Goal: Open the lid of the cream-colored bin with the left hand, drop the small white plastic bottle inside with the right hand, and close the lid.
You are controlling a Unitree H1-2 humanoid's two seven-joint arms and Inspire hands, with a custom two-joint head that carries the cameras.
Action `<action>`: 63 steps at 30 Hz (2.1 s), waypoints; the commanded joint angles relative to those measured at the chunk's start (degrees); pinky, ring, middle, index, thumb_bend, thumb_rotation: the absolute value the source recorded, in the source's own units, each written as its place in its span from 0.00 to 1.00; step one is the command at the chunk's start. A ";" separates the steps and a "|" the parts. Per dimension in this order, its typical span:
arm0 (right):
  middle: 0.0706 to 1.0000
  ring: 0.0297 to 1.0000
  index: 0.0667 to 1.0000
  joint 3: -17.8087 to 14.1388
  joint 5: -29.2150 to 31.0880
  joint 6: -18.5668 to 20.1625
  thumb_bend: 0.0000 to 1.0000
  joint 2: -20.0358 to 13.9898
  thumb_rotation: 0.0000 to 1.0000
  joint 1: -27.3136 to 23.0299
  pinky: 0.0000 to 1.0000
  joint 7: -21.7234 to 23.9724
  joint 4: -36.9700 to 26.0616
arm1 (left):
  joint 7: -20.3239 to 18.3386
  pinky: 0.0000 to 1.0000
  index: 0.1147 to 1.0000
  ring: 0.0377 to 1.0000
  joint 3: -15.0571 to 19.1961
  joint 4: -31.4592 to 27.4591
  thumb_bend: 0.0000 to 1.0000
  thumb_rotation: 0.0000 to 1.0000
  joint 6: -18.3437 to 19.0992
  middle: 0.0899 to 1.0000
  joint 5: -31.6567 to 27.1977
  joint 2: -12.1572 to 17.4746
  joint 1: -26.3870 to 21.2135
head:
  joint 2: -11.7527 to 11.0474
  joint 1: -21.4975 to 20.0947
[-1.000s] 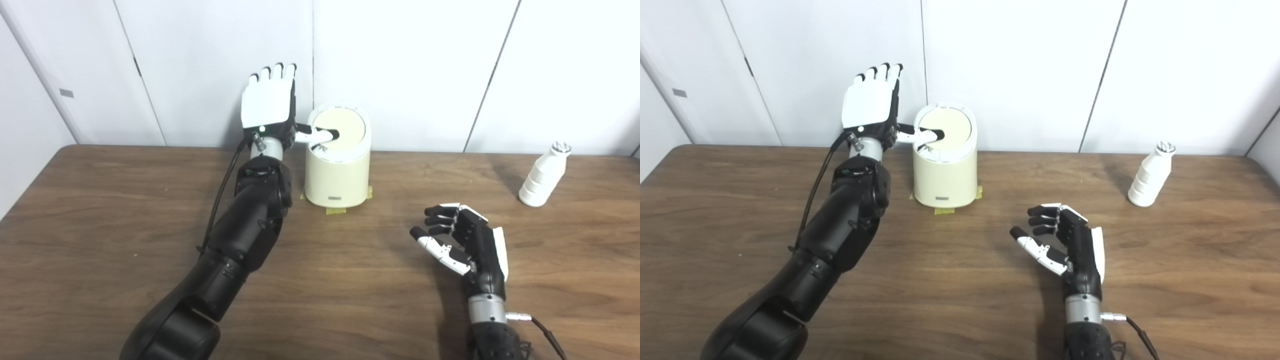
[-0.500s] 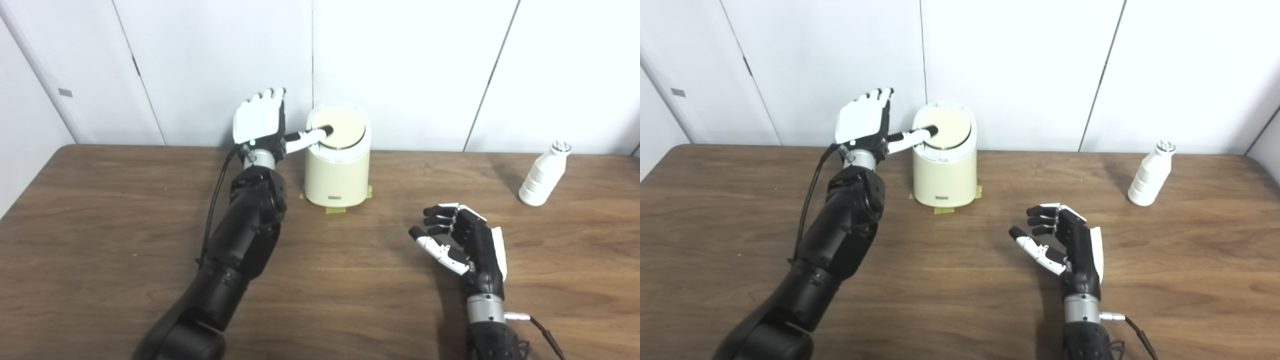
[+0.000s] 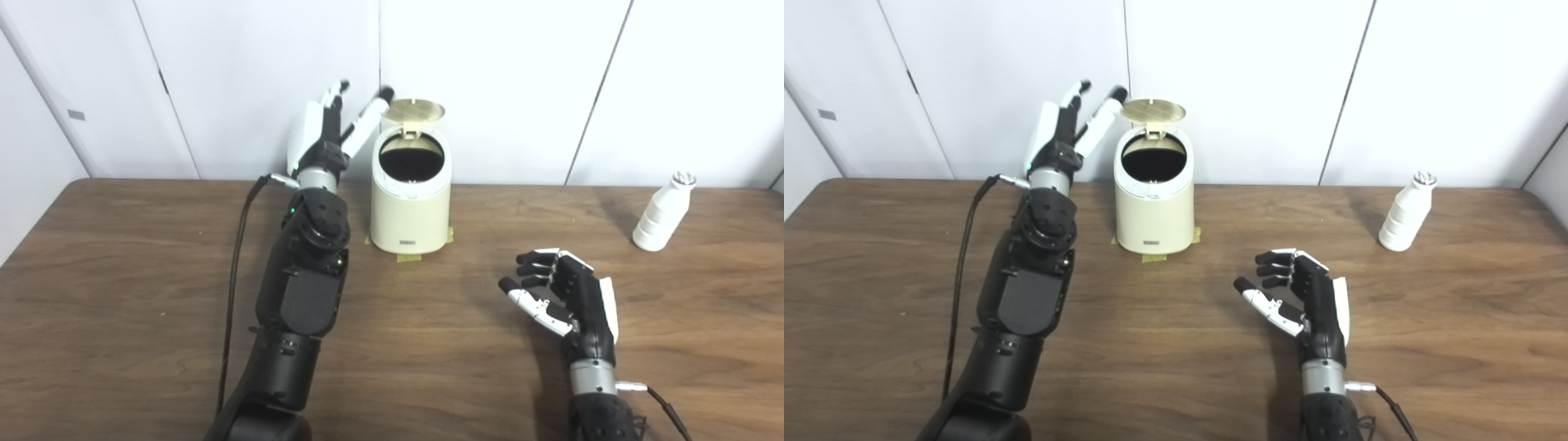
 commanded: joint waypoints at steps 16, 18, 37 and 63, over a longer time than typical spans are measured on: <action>0.56 0.55 0.46 -0.12 -0.70 -2.26 0.48 -0.55 0.14 -2.44 0.48 -0.80 -0.04 | 0.68 0.70 0.75 0.77 2.04 -15.98 0.12 0.70 -17.63 0.76 -22.87 2.21 16.03 | -0.60 -0.30; 0.56 0.55 0.45 -0.19 -0.76 -2.09 0.48 -0.75 0.14 -2.47 0.48 -0.85 -0.19 | 0.52 0.72 0.75 0.78 2.60 -17.11 0.14 0.72 -17.70 0.77 -24.33 2.65 18.29 | -0.87 -0.30; 0.56 0.55 0.45 -2.54 1.99 -2.45 0.48 -1.98 0.15 -3.10 0.48 -1.08 -0.98 | 2.06 0.66 0.63 0.70 4.34 -17.46 0.21 0.46 -28.67 0.67 -26.66 3.68 36.32 | -2.88 -2.48; 0.43 0.42 0.44 -16.85 1.63 2.55 0.50 -8.42 0.14 -5.21 0.41 -9.19 -4.98 | 2.09 0.63 0.63 0.68 3.77 -13.70 0.22 0.42 -31.61 0.66 -28.24 3.23 39.55 | -1.75 -6.42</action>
